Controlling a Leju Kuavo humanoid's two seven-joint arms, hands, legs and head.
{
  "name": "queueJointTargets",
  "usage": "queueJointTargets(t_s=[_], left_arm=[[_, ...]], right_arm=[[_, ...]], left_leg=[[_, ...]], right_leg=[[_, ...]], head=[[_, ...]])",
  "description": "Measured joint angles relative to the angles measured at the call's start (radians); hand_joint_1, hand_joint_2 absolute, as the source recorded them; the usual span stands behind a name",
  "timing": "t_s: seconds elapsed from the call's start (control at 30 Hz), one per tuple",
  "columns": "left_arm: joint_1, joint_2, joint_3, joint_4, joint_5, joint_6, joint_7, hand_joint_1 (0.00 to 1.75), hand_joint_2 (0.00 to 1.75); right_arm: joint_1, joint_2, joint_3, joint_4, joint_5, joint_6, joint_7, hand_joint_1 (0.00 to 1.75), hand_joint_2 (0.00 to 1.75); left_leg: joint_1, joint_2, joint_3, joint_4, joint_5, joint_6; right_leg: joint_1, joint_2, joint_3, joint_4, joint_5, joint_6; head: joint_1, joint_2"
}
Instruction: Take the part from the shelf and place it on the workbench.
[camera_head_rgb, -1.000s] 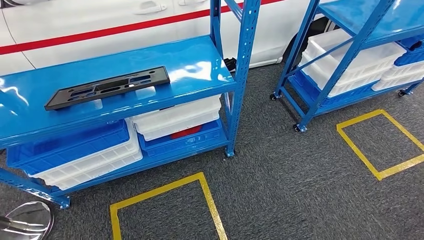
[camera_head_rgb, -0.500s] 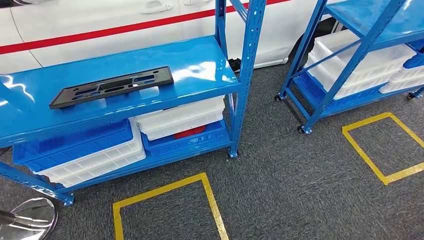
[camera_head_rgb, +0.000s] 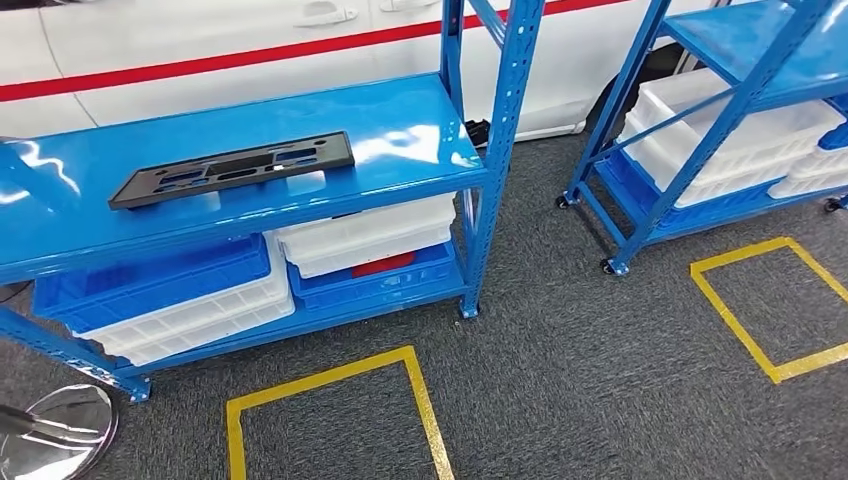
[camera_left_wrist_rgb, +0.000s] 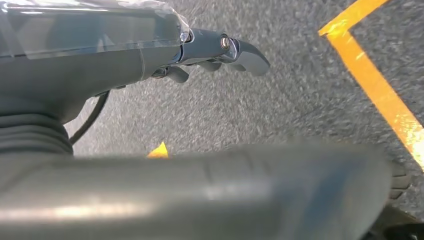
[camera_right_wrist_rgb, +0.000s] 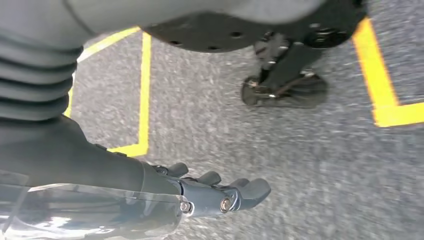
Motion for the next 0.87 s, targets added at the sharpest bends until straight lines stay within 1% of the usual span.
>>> queueJointTargets(t_s=[0.03, 0.07, 0.1, 0.13, 0.17, 0.2, 0.23, 0.27, 0.3, 0.33, 0.37, 0.4, 0.43, 0.47, 0.5, 0.53, 0.57, 0.6, 0.63, 0.67, 0.7, 0.73, 0.77, 0.8, 0.83, 0.87], left_arm=[[0.006, 0.002, -0.016, 0.000, 0.028, -0.005, -0.001, 0.00, 0.00], [0.013, 0.004, -0.032, 0.000, 0.057, -0.009, -0.003, 0.00, 0.00], [0.018, 0.007, -0.049, -0.001, 0.086, -0.014, -0.005, 0.00, 0.00], [0.021, 0.010, -0.065, -0.004, 0.114, -0.019, -0.007, 0.00, 0.00], [0.023, 0.013, -0.081, -0.008, 0.143, -0.024, -0.009, 0.00, 0.00], [0.022, 0.016, -0.097, -0.015, 0.170, -0.028, -0.010, 0.00, 0.00], [0.021, 0.019, -0.112, -0.024, 0.198, -0.033, -0.011, 0.00, 0.00], [0.018, 0.021, -0.128, -0.035, 0.225, -0.038, -0.012, 0.00, 0.00], [0.015, 0.023, -0.142, -0.047, 0.250, -0.043, -0.013, 0.00, 0.00], [0.010, 0.025, -0.155, -0.060, 0.274, -0.047, -0.014, 0.00, 0.00], [0.005, 0.026, -0.169, -0.074, 0.297, -0.051, -0.015, 0.00, 0.00], [-0.001, 0.028, -0.183, -0.088, 0.321, -0.055, -0.017, 0.00, 0.00], [-0.005, 0.030, -0.196, -0.101, 0.344, -0.059, -0.018, 0.00, 0.00], [-0.007, 0.033, -0.212, -0.113, 0.371, -0.064, -0.020, 0.00, 0.00], [-0.007, 0.037, -0.227, -0.122, 0.398, -0.069, -0.022, 0.00, 0.00], [-0.004, 0.041, -0.242, -0.127, 0.426, -0.074, -0.023, 0.00, 0.00], [0.001, 0.045, -0.257, -0.130, 0.453, -0.078, -0.025, 0.00, 0.00], [0.009, 0.048, -0.271, -0.131, 0.481, -0.084, -0.026, 0.00, 0.00], [0.018, 0.051, -0.285, -0.130, 0.507, -0.088, -0.027, 0.00, 0.00], [0.029, 0.052, -0.298, -0.129, 0.532, -0.093, -0.027, 0.00, 0.00], [0.043, 0.053, -0.312, -0.124, 0.557, -0.097, -0.027, 0.00, 0.00], [0.057, 0.053, -0.323, -0.118, 0.577, -0.101, -0.028, 0.00, 0.00], [0.074, 0.054, -0.333, -0.108, 0.597, -0.104, -0.028, 0.00, 0.00], [0.092, 0.055, -0.343, -0.096, 0.613, -0.107, -0.028, 0.00, 0.00], [0.112, 0.056, -0.351, -0.083, 0.627, -0.110, -0.028, 0.00, 0.00], [0.122, 0.057, -0.356, -0.075, 0.634, -0.111, -0.028, 0.00, 0.00]], right_arm=[[0.000, -0.003, 0.011, -0.007, -0.015, 0.003, 0.000, 0.00, 0.00], [0.002, -0.007, 0.021, -0.013, -0.029, 0.006, 0.000, 0.00, 0.00], [0.006, -0.010, 0.032, -0.017, -0.045, 0.010, 0.001, 0.00, 0.00], [0.012, -0.014, 0.042, -0.020, -0.059, 0.013, 0.001, 0.00, 0.00], [0.020, -0.017, 0.051, -0.020, -0.074, 0.016, 0.001, 0.00, 0.00], [0.029, -0.019, 0.061, -0.020, -0.088, 0.019, 0.001, 0.00, 0.00], [0.040, -0.022, 0.071, -0.019, -0.103, 0.023, 0.001, 0.00, 0.00], [0.052, -0.025, 0.080, -0.016, -0.117, 0.027, 0.001, 0.00, 0.00], [0.065, -0.027, 0.088, -0.012, -0.130, 0.030, 0.001, 0.00, 0.00], [0.079, -0.030, 0.096, -0.008, -0.142, 0.033, 0.002, 0.00, 0.00], [0.094, -0.034, 0.105, -0.002, -0.154, 0.034, 0.002, 0.00, 0.00], [0.108, -0.037, 0.113, 0.004, -0.166, 0.035, 0.002, 0.00, 0.00], [0.120, -0.040, 0.122, 0.010, -0.179, 0.038, 0.002, 0.00, 0.00], [0.130, -0.042, 0.132, 0.014, -0.192, 0.041, 0.003, 0.00, 0.00], [0.136, -0.044, 0.143, 0.017, -0.206, 0.045, 0.003, 0.00, 0.00], [0.139, -0.047, 0.154, 0.017, -0.221, 0.048, 0.003, 0.00, 0.00], [0.141, -0.049, 0.164, 0.016, -0.235, 0.051, 0.003, 0.00, 0.00], [0.141, -0.051, 0.174, 0.012, -0.249, 0.053, 0.003, 0.00, 0.00], [0.140, -0.053, 0.182, 0.005, -0.262, 0.055, 0.003, 0.00, 0.00], [0.137, -0.055, 0.190, -0.005, -0.274, 0.059, 0.004, 0.00, 0.00], [0.132, -0.057, 0.198, -0.018, -0.287, 0.062, 0.004, 0.00, 0.00], [0.126, -0.057, 0.205, -0.031, -0.297, 0.065, 0.004, 0.00, 0.00], [0.116, -0.058, 0.211, -0.047, -0.307, 0.068, 0.004, 0.00, 0.00], [0.104, -0.059, 0.217, -0.064, -0.315, 0.069, 0.004, 0.00, 0.00], [0.090, -0.060, 0.222, -0.082, -0.322, 0.069, 0.004, 0.00, 0.44], [0.083, -0.061, 0.225, -0.093, -0.326, 0.070, 0.004, 0.00, 0.58]], left_leg=[[0.001, -0.008, 0.000, -0.003, 0.003, 0.004], [0.004, -0.014, 0.003, -0.008, 0.007, 0.009], [0.007, -0.019, 0.005, -0.014, 0.010, 0.015], [0.010, -0.024, 0.007, -0.019, 0.014, 0.020], [0.012, -0.029, 0.007, -0.022, 0.016, 0.023], [0.012, -0.036, 0.005, -0.022, 0.017, 0.025], [0.012, -0.043, 0.004, -0.021, 0.017, 0.025], [0.012, -0.052, 0.003, -0.021, 0.017, 0.025], [0.012, -0.061, 0.004, -0.020, 0.017, 0.024], [0.013, -0.073, 0.004, -0.019, 0.017, 0.022], [0.013, -0.084, 0.004, -0.016, 0.017, 0.018], [0.012, -0.094, 0.003, -0.012, 0.015, 0.013], [0.011, -0.103, 0.000, -0.008, 0.014, 0.007], [0.010, -0.108, -0.004, -0.005, 0.013, 0.002], [0.009, -0.113, -0.007, -0.005, 0.013, -0.005], [0.010, -0.118, -0.008, -0.006, 0.014, -0.011], [0.011, -0.118, -0.009, -0.004, 0.012, -0.016], [0.011, -0.108, -0.013, 0.009, 0.002, -0.021], [0.012, -0.091, -0.026, 0.040, -0.019, -0.025], [0.012, -0.070, -0.048, 0.094, -0.052, -0.029], [0.013, -0.052, -0.080, 0.163, -0.089, -0.033], [0.014, -0.043, -0.110, 0.229, -0.120, -0.037], [0.015, -0.039, -0.130, 0.275, -0.135, -0.039], [0.016, -0.038, -0.131, 0.282, -0.130, -0.039], [0.016, -0.036, -0.111, 0.248, -0.106, -0.037], [0.016, -0.035, -0.099, 0.226, -0.092, -0.037]], right_leg=[[0.001, -0.006, 0.002, -0.002, -0.001, 0.006], [0.000, -0.006, 0.003, 0.002, -0.006, 0.011], [-0.001, -0.001, -0.002, 0.020, -0.021, 0.016], [-0.002, 0.007, -0.019, 0.060, -0.047, 0.021], [-0.005, 0.017, -0.047, 0.119, -0.081, 0.024], [-0.007, 0.023, -0.082, 0.188, -0.115, 0.027], [-0.009, 0.024, -0.113, 0.248, -0.137, 0.029], [-0.012, 0.025, -0.131, 0.281, -0.140, 0.031], [-0.014, 0.026, -0.131, 0.275, -0.122, 0.033], [-0.016, 0.030, -0.112, 0.231, -0.088, 0.033], [-0.020, 0.043, -0.079, 0.158, -0.047, 0.033], [-0.021, 0.061, -0.048, 0.091, -0.017, 0.033], [-0.021, 0.076, -0.026, 0.040, 0.002, 0.030], [-0.020, 0.087, -0.016, 0.014, 0.009, 0.027], [-0.017, 0.088, -0.015, 0.011, 0.008, 0.022], [-0.017, 0.080, -0.015, 0.009, 0.011, 0.015], [-0.018, 0.072, -0.014, 0.006, 0.013, 0.009], [-0.019, 0.062, -0.013, 0.003, 0.015, 0.001], [-0.021, 0.051, -0.013, 0.000, 0.016, -0.006], [-0.020, 0.040, -0.012, -0.002, 0.016, -0.011], [-0.018, 0.030, -0.013, -0.002, 0.016, -0.015], [-0.016, 0.021, -0.013, -0.002, 0.015, -0.016], [-0.014, 0.012, -0.013, -0.002, 0.014, -0.016], [-0.013, 0.005, -0.013, -0.001, 0.014, -0.016], [-0.013, 0.000, -0.011, -0.001, 0.013, -0.015], [-0.012, -0.002, -0.011, -0.001, 0.012, -0.014]], head=[[0.000, 0.000], [0.000, 0.000], [0.000, 0.000], [0.000, 0.000], [0.000, 0.000], [0.000, 0.000], [0.000, 0.000], [0.000, 0.000], [0.000, 0.000], [0.000, 0.000], [0.000, 0.000], [0.000, 0.000], [0.000, 0.000], [0.000, 0.000], [0.000, 0.000], [0.000, 0.000], [0.000, 0.000], [0.000, 0.000], [0.000, 0.000], [0.000, 0.000], [0.000, 0.000], [0.000, 0.000], [0.000, 0.000], [0.000, 0.000], [0.000, 0.000], [0.000, 0.000]])
